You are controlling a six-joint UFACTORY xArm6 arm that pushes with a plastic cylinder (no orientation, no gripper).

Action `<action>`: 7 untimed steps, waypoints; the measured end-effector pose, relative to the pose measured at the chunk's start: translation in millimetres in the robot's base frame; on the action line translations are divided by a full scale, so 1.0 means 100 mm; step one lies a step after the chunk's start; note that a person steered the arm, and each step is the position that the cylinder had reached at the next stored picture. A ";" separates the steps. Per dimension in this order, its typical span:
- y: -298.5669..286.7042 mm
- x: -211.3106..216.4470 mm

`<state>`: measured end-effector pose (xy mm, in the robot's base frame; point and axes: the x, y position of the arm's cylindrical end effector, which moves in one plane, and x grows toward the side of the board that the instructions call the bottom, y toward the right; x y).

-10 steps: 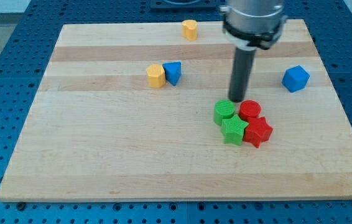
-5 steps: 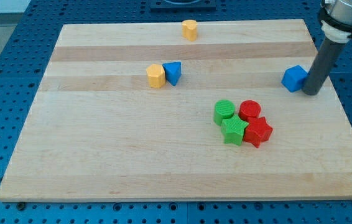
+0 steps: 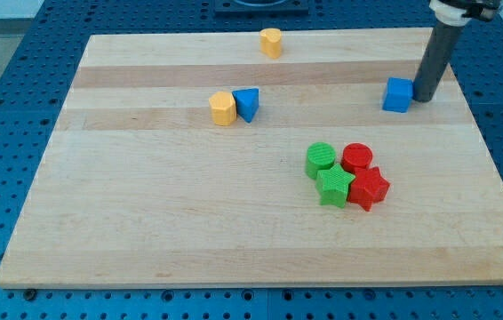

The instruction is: Slide the cube to the top right of the triangle

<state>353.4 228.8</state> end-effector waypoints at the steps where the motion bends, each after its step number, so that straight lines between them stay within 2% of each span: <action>1: -0.19 0.00; 7: -1.51 0.22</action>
